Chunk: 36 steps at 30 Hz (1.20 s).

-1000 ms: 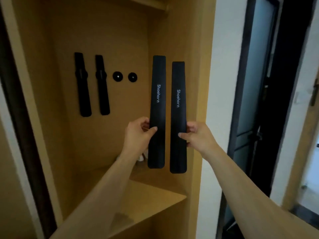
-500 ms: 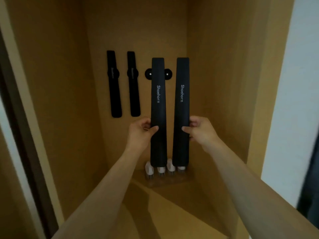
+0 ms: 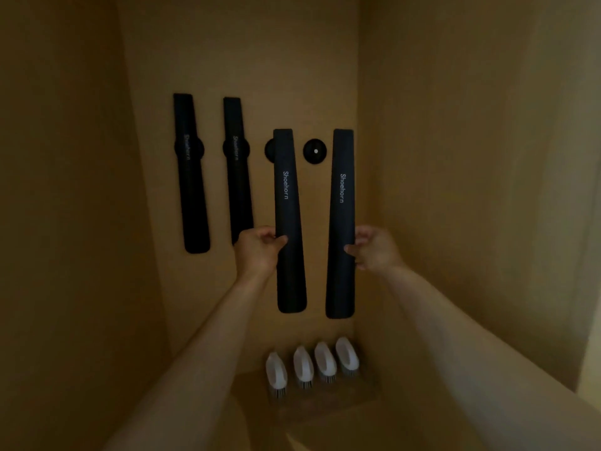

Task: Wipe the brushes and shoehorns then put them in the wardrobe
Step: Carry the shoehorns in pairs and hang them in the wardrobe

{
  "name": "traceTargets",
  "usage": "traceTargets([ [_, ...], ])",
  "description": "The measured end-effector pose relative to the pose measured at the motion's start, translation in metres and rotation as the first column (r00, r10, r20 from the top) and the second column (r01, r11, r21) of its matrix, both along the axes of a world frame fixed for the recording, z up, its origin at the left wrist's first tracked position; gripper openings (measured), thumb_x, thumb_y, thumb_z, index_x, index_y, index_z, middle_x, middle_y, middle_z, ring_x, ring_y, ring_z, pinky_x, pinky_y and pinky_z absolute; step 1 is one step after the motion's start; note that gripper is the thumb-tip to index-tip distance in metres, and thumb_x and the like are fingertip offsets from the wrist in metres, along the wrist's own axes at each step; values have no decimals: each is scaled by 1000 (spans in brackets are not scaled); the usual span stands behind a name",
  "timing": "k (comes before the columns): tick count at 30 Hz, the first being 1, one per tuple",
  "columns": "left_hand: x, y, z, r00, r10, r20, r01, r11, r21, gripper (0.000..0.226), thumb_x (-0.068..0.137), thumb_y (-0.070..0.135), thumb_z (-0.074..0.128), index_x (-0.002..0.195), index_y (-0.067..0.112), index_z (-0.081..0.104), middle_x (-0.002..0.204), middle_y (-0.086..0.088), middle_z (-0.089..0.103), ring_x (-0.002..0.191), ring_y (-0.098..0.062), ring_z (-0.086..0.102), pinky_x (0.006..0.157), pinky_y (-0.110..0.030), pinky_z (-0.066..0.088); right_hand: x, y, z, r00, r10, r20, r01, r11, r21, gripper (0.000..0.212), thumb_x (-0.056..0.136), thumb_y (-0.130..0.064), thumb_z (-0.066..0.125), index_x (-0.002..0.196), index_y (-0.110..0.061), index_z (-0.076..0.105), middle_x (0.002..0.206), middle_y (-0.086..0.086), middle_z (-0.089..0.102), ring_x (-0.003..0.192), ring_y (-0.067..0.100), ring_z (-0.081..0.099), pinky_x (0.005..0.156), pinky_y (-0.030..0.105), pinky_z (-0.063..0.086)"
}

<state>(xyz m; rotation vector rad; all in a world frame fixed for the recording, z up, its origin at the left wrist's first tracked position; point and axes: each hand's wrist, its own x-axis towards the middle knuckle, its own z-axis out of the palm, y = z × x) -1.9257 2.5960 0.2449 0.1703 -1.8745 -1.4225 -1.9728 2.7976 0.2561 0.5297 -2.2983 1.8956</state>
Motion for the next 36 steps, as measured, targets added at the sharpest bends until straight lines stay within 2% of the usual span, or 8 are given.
traceTargets([
  [3, -26, -10, 4, 1000, 18, -9, -18, 1000, -26, 13, 84, 9, 74, 73, 12, 70, 79, -13, 71, 78, -28, 70, 74, -50, 60, -24, -13, 0, 1000, 21, 4, -20, 999, -35, 22, 93, 11, 57, 97, -10, 63, 81, 4, 63, 80, 20, 62, 57, 29, 52],
  [8, -59, -18, 21, 998, 62, -23, -63, 998, -29, 3, 86, 11, 73, 84, 9, 75, 81, -10, 73, 81, -26, 71, 77, -45, 60, -59, -32, 9, 999, 49, -22, -50, 998, -48, 24, 93, 12, 57, 88, -11, 62, 82, 10, 63, 89, 30, 63, 83, 53, 57],
  [12, -80, -27, 42, 991, 132, -31, -133, 991, -21, 10, 86, 15, 73, 76, 16, 73, 78, -4, 72, 78, -18, 70, 76, -40, 60, -86, -47, 19, 996, 78, -46, -81, 995, -62, 27, 92, 13, 56, 85, -12, 64, 85, 11, 66, 87, 26, 64, 79, 48, 58],
  [17, -111, -35, 62, 978, 202, -46, -204, 977, -53, 23, 88, 15, 70, 65, 17, 66, 73, -1, 68, 71, -14, 62, 75, -34, 56, -120, -57, 25, 995, 76, -71, -79, 996, -40, 25, 91, 12, 60, 87, -12, 66, 84, 6, 66, 88, 27, 64, 86, 54, 57],
  [22, -136, -33, 72, 962, 272, -30, -273, 959, -78, 10, 89, 16, 70, 80, 11, 73, 79, -3, 68, 71, -13, 61, 64, -21, 46, -149, -58, 24, 993, 82, -89, -85, 996, -28, 26, 90, 12, 61, 89, -14, 65, 93, 13, 67, 91, 30, 65, 85, 45, 56],
  [24, -140, -33, 74, 949, 313, -29, -314, 946, -81, 15, 90, 18, 70, 80, 8, 72, 74, 0, 65, 64, -10, 57, 59, -18, 41, -158, -59, 25, 992, 84, -92, -88, 995, -40, 29, 89, 14, 61, 85, -15, 62, 92, 13, 65, 90, 28, 62, 83, 43, 54],
  [32, -141, -36, 73, 917, 399, -22, -396, 899, -189, 33, 92, 18, 66, 67, -4, 64, 63, -8, 59, 58, -16, 54, 55, -21, 39, -182, -68, 32, 991, 28, -133, -27, 1000, 7, 40, 84, 11, 68, 71, -25, 59, 86, 13, 65, 85, 28, 62, 88, 55, 56],
  [36, -134, -36, 71, 891, 454, 3, -435, 857, -276, 38, 91, 14, 65, 57, 9, 50, 68, -11, 62, 61, -21, 57, 59, -26, 45, -191, -73, 36, 992, 25, -125, -26, 1000, 0, 39, 83, 9, 70, 71, -25, 58, 73, -1, 60, 86, 29, 65, 88, 56, 56],
])
